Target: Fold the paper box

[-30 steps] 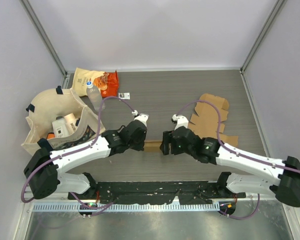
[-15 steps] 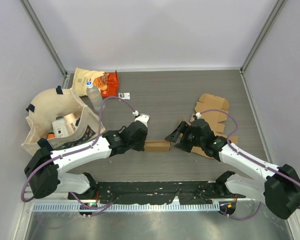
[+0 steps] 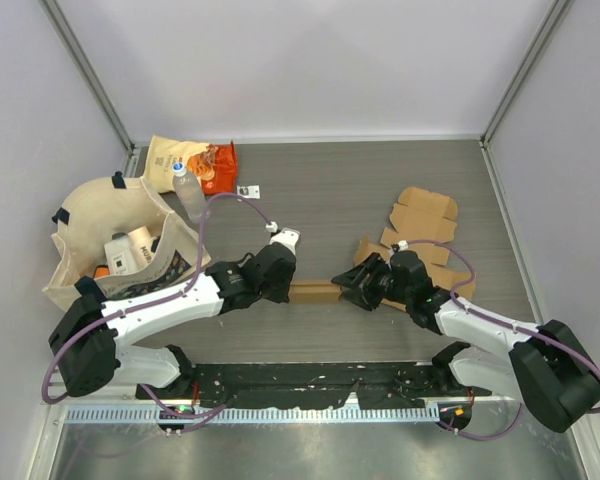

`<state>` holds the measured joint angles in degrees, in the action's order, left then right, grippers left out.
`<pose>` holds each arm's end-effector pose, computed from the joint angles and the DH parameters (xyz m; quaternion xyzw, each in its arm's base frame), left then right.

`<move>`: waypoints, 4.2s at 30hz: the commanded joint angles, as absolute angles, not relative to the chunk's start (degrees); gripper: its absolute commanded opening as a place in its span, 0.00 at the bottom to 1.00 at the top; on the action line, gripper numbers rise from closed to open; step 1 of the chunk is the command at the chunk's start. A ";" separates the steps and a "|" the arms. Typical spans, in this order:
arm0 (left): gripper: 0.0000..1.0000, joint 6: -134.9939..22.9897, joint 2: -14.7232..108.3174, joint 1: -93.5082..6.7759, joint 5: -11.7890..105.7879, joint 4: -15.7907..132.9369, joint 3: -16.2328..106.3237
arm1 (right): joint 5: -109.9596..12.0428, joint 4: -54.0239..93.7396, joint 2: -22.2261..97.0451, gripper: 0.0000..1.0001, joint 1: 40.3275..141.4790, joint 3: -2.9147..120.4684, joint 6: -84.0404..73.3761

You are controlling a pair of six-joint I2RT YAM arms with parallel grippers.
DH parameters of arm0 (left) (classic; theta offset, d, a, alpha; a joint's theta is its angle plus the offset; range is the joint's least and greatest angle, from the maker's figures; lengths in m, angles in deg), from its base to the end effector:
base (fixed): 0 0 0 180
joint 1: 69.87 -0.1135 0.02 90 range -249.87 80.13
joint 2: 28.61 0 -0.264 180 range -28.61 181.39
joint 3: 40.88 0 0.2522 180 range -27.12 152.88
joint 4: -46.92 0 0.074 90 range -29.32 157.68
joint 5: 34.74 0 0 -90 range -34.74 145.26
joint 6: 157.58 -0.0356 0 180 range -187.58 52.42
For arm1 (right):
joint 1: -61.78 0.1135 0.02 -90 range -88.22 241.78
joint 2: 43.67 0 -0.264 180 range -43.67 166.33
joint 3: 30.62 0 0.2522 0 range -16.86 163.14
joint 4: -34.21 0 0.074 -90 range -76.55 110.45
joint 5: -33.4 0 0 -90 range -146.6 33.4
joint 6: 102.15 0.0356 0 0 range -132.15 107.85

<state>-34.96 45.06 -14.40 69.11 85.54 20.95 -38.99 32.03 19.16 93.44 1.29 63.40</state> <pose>0.1554 -0.2108 0.2314 0.1451 0.9238 -0.1519 0.3202 0.1699 0.1174 0.1598 0.2571 0.8332 0.4588 0.1710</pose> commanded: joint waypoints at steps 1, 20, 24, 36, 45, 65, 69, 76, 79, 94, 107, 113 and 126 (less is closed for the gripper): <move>0.00 -33.75 45.57 -13.62 69.24 85.02 20.51 | -38.58 39.61 20.84 0.56 93.24 -1.47 67.74; 0.69 -28.48 36.00 -14.84 65.63 85.37 20.85 | -43.41 43.39 24.09 0.34 93.24 -6.05 63.79; 0.90 -22.94 35.99 -20.55 60.55 87.75 21.83 | -43.94 42.78 24.09 0.32 93.24 -5.96 62.39; 0.79 -20.56 41.79 -38.04 37.53 67.99 15.77 | -42.19 42.51 24.18 0.32 93.24 -4.46 58.96; 0.42 -23.37 47.94 -42.27 33.11 63.49 13.13 | -40.43 44.53 25.05 0.32 93.15 -4.64 57.82; 0.01 -25.31 46.29 -42.27 35.66 61.56 2.50 | -38.66 41.74 31.48 0.01 93.50 -2.89 39.64; 0.00 -20.85 40.66 -42.27 36.10 60.85 -3.02 | -41.74 40.23 30.07 0.01 97.28 -3.76 37.42; 0.42 -18.28 30.81 -42.27 37.50 67.17 -4.54 | -43.77 37.07 30.33 0.19 100.62 -4.20 37.51; 0.53 -19.76 29.14 -42.18 37.16 69.36 -2.35 | -45.43 31.72 28.50 0.31 100.62 -0.78 34.88; 0.70 -37.43 27.20 -42.27 37.06 88.88 29.55 | -73.73 -2.30 39.01 0.64 103.88 37.44 16.76; 0.71 -29.97 23.69 -42.09 28.72 82.12 25.71 | -75.14 0.67 52.04 0.68 102.21 43.26 33.55; 0.71 -29.96 21.49 -42.09 28.37 82.30 23.86 | -72.69 9.45 54.15 0.57 101.77 40.01 35.93; 0.71 -31.72 20.17 -42.09 28.63 84.14 24.12 | -73.73 18.70 66.17 0.43 95.98 50.09 33.04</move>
